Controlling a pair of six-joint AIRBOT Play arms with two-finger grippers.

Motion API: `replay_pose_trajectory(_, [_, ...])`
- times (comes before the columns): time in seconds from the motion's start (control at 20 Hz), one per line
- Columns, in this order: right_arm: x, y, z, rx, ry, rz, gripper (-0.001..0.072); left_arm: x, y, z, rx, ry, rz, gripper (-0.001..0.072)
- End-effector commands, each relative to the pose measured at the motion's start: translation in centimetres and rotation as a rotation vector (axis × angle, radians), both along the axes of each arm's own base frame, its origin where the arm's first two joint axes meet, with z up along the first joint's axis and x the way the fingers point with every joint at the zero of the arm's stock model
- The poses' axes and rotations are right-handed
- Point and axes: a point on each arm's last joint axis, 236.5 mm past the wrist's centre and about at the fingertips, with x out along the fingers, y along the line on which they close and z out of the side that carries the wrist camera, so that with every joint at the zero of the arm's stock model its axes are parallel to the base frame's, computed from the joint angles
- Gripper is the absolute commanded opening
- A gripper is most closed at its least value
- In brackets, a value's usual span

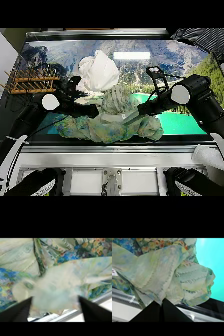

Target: Fold the clothes and pants, and hang the long-sleeved shirts on hangers.

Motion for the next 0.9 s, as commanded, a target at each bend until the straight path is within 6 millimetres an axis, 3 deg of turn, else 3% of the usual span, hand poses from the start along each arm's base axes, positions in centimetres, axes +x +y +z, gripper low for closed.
replay_pose_trajectory(0.0, [0.0,0.0,0.0,-0.001,0.001,0.002,0.0014,-0.5,0.0,0.1,0.002,0.01,-0.019,0.0693])
replay_pose_trajectory(0.15, [0.0,0.0,0.0,-0.001,0.001,0.002,0.0014,0.3,0.5,1.7,-0.016,-0.052,0.007,0.0693])
replay_pose_trajectory(0.25, [0.0,0.0,0.0,0.0,0.002,0.002,0.0014,1.8,2.3,2.9,-0.017,-0.111,0.068,0.0693])
replay_pose_trajectory(0.35, [0.0,0.0,0.0,0.0,0.002,0.002,0.0014,3.5,6.1,3.3,0.042,-0.166,0.144,0.0694])
replay_pose_trajectory(0.6, [0.0,0.0,-0.1,-0.001,0.003,0.002,0.0015,9.3,18.9,2.3,0.31,-0.204,0.343,0.0693])
replay_pose_trajectory(0.75, [0.0,0.0,-0.1,-0.001,0.003,0.002,0.0014,12.2,25.4,0.4,0.436,-0.16,0.42,0.0693])
replay_pose_trajectory(0.85, [0.0,0.1,-0.1,-0.001,0.003,0.002,0.0014,13.4,28.7,-2.0,0.521,-0.111,0.431,0.0693])
